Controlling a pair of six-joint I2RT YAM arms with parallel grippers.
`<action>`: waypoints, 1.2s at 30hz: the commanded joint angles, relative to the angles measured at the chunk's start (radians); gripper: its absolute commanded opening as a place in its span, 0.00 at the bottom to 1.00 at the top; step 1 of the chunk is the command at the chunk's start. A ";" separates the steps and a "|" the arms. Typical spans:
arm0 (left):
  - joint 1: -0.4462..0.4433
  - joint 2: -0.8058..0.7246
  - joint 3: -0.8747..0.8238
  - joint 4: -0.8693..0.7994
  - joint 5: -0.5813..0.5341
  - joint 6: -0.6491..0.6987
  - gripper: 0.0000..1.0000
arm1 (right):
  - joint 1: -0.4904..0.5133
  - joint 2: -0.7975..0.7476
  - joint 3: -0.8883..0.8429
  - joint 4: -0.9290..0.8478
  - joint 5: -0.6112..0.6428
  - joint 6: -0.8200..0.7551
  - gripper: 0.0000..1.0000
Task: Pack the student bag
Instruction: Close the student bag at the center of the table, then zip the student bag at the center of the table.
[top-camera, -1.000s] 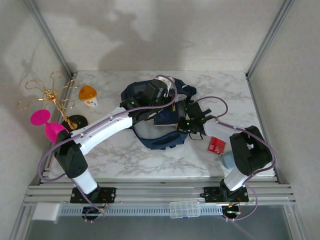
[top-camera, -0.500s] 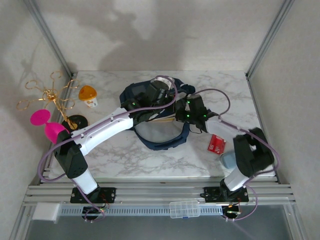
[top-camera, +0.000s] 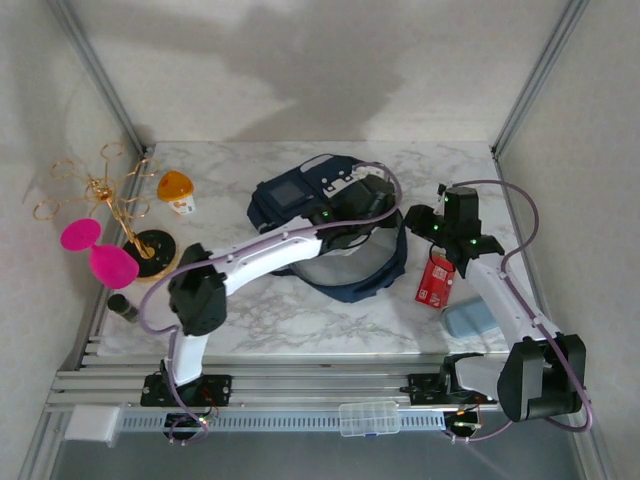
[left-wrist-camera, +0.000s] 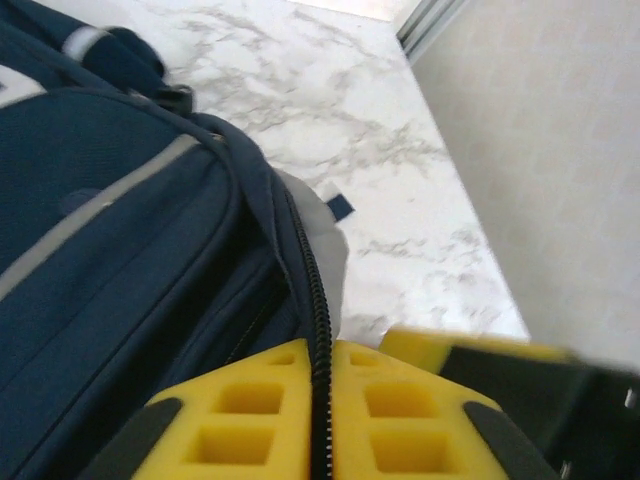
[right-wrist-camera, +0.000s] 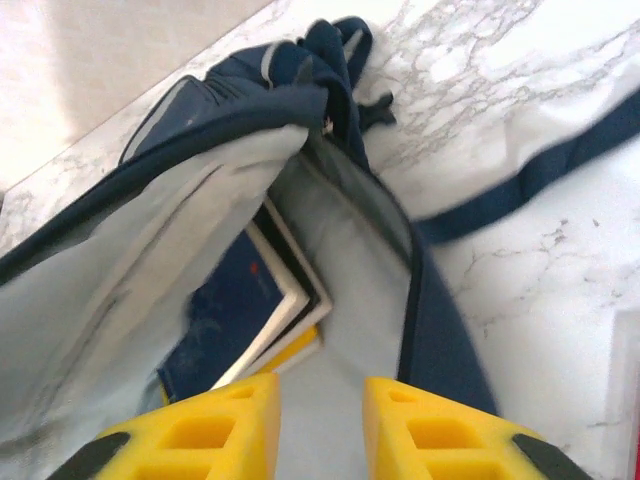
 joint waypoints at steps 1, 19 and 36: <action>-0.003 0.001 0.109 0.035 0.036 -0.001 0.28 | -0.001 -0.013 0.066 -0.068 -0.032 -0.022 0.30; 0.276 -0.693 -0.980 0.208 0.015 -0.217 0.65 | 0.455 -0.009 -0.129 -0.083 0.021 0.177 0.42; 0.455 -0.431 -1.114 0.446 0.086 -0.375 0.63 | 0.261 0.150 -0.209 0.097 0.013 0.030 0.43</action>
